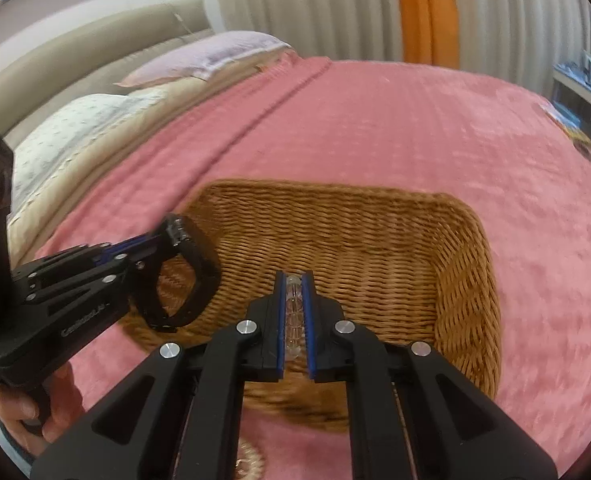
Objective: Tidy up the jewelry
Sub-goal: 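Carry watch and bracelet into the wicker basket while both tools open to release, then grasp the silver hair clip with the left tool while the right tool grasps the light-blue clip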
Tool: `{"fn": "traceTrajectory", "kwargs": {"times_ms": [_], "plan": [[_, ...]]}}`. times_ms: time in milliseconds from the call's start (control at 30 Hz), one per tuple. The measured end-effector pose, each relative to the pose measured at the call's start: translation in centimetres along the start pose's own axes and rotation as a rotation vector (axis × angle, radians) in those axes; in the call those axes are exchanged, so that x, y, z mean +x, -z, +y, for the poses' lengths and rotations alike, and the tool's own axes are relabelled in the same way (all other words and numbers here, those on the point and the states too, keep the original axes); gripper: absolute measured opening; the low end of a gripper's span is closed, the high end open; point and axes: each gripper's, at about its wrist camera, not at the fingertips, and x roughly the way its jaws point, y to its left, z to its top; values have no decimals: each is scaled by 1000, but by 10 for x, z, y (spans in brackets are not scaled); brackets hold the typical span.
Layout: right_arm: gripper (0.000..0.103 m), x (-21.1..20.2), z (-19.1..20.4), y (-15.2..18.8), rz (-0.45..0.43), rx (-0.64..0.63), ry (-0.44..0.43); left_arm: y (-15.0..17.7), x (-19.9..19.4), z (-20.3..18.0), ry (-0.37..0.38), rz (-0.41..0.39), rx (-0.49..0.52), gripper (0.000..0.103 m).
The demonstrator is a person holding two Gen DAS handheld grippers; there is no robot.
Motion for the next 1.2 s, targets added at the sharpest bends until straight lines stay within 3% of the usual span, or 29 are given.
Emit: {"fn": "traceTrajectory", "kwargs": {"times_ms": [200,300,333,433,667,833,1000,1200], "plan": [[6,11,-21,8,17,46,46,6,21,-3,0,45,11,13],[9,8,-26,11,26,67,77,10,21,-3,28,57,19,28],[15,5,-28,11,28,78,66,11,16,-2,26,45,23,37],[49,-16,-26,16,-19,62,84,13,-8,0,58,13,18,45],[50,-95,-5,38,-109,19,70,32,-91,5,151,-81,-10,48],[50,-148,11,69,-158,2,71,68,-156,-4,188,-140,23,48],[50,-167,17,103,-142,13,57,120,-186,-17,207,-119,59,48],[49,-161,9,147,-71,80,34,172,-187,-26,228,-53,74,48]]}}
